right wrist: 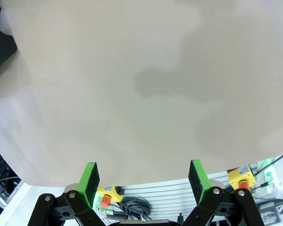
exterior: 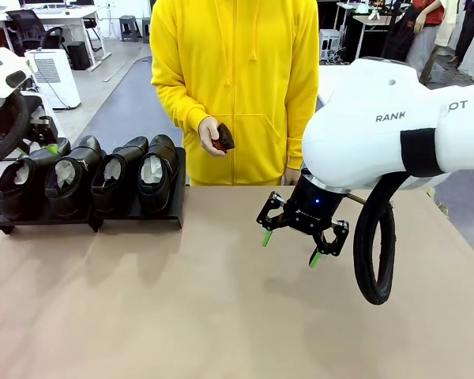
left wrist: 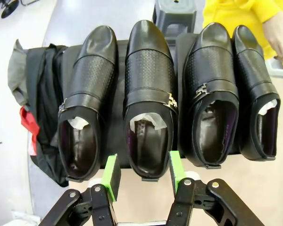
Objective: Organize the shoes by placing them on the stand.
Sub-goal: Place the Shoe from the middle of the table onto the Shoes Stand.
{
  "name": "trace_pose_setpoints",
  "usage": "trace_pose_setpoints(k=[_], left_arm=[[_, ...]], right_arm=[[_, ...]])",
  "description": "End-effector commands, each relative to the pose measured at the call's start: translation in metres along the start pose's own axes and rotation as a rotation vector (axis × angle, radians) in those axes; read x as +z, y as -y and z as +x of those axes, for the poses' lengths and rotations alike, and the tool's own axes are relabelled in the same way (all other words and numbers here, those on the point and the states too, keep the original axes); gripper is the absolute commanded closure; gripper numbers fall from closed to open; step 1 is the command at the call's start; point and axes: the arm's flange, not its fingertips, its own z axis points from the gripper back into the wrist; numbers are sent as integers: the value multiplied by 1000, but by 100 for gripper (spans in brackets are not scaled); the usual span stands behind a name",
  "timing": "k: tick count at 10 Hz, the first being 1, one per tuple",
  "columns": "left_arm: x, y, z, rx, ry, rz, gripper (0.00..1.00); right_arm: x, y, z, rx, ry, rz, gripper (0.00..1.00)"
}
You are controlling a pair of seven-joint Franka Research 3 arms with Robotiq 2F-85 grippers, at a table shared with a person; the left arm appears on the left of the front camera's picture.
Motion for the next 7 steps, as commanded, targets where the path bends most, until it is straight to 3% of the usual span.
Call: trace_pose_setpoints(k=[1,7], left_arm=[[1,1,1,-4,6,16,44],[1,1,1,-4,6,16,44]], right_arm=[[2,-1,3,19,10,-3,0],[2,-1,3,19,10,-3,0]])
